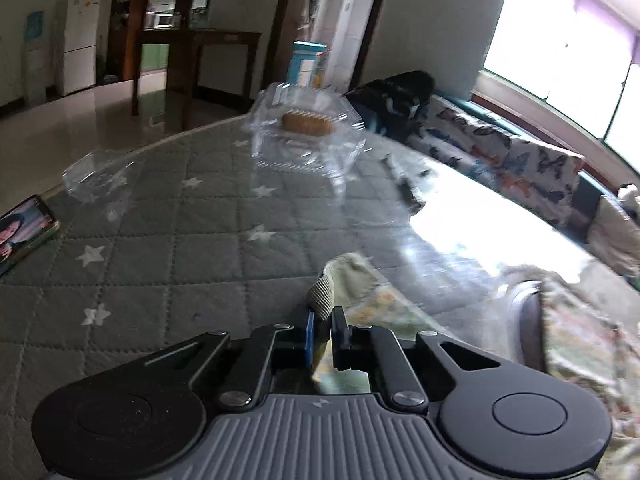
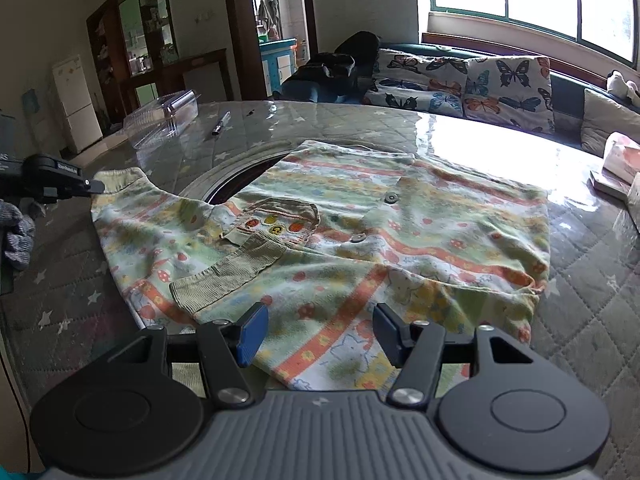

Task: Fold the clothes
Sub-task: 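Lift the sleeve with the left tool, fold it over the shirt, release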

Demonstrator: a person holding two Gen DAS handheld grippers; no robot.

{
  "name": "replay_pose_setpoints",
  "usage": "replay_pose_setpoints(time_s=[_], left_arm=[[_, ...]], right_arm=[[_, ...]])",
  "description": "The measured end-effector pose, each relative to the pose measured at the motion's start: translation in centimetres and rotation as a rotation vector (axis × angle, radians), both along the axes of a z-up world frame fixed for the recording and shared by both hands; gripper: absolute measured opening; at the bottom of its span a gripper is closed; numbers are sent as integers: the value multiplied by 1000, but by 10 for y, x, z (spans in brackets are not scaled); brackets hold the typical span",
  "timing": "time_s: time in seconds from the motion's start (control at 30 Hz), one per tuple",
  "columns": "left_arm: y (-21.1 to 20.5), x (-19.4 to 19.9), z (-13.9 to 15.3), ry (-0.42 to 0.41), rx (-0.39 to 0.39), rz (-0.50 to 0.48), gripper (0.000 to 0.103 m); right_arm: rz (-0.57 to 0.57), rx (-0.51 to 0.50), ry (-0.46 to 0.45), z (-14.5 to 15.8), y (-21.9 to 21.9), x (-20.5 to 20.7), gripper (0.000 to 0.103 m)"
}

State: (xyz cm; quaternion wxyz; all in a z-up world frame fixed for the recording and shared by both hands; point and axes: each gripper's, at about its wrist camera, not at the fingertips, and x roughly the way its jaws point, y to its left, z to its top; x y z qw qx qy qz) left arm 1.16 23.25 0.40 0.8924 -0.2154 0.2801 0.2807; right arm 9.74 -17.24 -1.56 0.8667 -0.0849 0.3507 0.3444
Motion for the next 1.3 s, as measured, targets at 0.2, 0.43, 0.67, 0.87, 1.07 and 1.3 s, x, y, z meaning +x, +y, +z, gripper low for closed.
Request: replay_pose_setpoints(time_s=[0.2,0.43,0.67,0.87,1.07,1.3], left_arm=[[-40,2,32,-90,-28,-143,7],[-105,13,65,-167,-66,-367,7],[-172,35,78,-192,-124,-585,6],[-225,50,74,-182,-136,-766,6],[-258,56,49,-126,-134,-892,7],[-275,53,20,-42,-144,-981,10]], right_arm=[[-27,17,-13,4,-12,-2,59],[-80,42,-24,6,-39,-4,59],[-137,64,-30,7,-68,-4,59],[-193,71,-44,11,-88,-2,59],[-257,86,-44,15,-109,2,59],[-282,92,-44,18,-112,6,59]])
